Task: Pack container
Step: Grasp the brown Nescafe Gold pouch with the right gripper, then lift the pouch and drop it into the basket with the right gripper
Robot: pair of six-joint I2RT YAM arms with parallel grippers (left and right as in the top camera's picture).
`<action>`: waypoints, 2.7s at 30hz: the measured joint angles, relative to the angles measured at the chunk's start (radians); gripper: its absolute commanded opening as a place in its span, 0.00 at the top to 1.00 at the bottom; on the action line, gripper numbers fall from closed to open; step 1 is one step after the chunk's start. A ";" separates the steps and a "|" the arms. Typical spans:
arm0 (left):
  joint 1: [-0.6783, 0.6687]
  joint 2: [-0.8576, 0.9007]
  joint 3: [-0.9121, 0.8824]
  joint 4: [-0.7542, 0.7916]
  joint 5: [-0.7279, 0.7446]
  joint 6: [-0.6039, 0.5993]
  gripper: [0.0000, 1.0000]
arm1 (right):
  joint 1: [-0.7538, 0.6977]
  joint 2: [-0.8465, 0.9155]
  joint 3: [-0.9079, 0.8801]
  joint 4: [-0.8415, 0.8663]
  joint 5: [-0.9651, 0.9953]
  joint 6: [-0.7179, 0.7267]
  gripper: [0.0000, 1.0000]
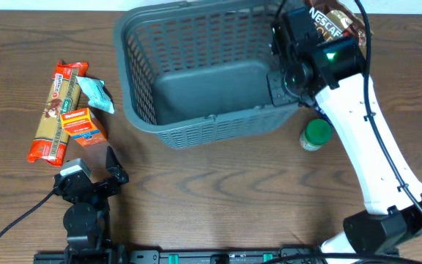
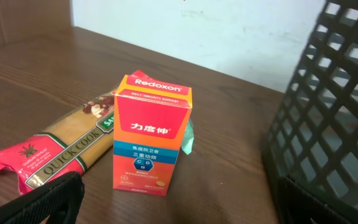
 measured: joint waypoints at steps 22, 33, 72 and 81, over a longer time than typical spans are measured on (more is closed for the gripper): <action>0.000 0.000 0.000 0.000 0.000 0.000 0.02 | -0.206 -0.387 -0.034 0.143 0.055 0.001 0.99; 0.000 0.000 0.000 0.000 0.000 0.000 0.01 | -0.720 -0.220 -0.030 0.302 -0.209 -0.249 0.01; 0.000 0.000 0.000 0.000 0.000 0.000 0.01 | -0.655 0.511 -0.034 0.945 -0.659 -0.576 0.99; 0.000 0.000 0.000 0.000 0.000 0.000 0.02 | -0.650 0.511 -0.034 0.944 -0.661 -0.491 0.99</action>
